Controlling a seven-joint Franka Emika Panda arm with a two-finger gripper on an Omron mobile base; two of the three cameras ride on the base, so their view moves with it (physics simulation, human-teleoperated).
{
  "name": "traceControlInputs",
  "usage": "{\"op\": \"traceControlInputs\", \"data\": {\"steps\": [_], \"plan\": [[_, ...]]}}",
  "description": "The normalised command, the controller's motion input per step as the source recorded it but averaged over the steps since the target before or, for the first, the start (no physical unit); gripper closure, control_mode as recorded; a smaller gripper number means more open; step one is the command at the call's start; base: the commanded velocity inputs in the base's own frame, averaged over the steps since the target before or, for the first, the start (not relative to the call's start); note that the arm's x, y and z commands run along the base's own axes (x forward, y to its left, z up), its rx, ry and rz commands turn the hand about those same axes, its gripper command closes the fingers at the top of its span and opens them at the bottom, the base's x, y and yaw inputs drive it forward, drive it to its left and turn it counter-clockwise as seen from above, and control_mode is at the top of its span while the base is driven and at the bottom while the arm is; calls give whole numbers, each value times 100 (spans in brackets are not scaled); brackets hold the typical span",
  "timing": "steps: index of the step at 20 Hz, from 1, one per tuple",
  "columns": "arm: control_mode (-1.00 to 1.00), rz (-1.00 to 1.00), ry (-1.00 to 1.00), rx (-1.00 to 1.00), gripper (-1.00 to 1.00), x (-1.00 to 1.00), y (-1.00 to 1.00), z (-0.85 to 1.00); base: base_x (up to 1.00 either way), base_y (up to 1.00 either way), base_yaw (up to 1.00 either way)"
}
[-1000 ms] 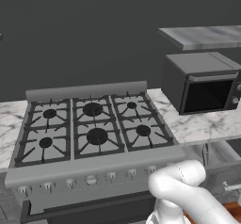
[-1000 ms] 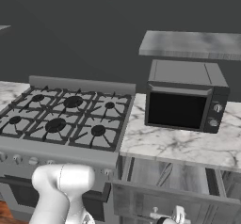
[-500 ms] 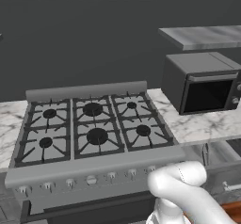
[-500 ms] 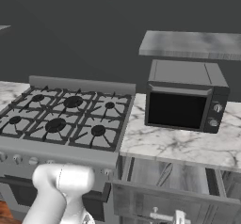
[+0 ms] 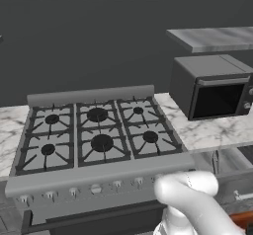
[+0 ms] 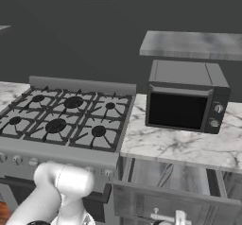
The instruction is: Take the tongs from the drawer on the right and place them on the dining counter next to the tray containing the hot dog.
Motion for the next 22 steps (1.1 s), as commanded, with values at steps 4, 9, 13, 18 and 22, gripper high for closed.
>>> {"op": "traceControlInputs", "data": {"steps": [4, 9, 13, 18, 22], "plan": [[-100, -2, 15, -14, -100, -17, 0, 60, 0, 0, 0], [-100, 0, 15, -13, -100, -2, 0, 58, 0, 0, 0], [-100, 0, 16, -12, -100, 0, 0, 58, 0, 0, 0], [-100, 0, 18, -11, -100, 0, 0, 45, 0, 0, 0], [-100, 0, 20, -8, -100, 4, 3, 25, 0, 0, 0]]}}
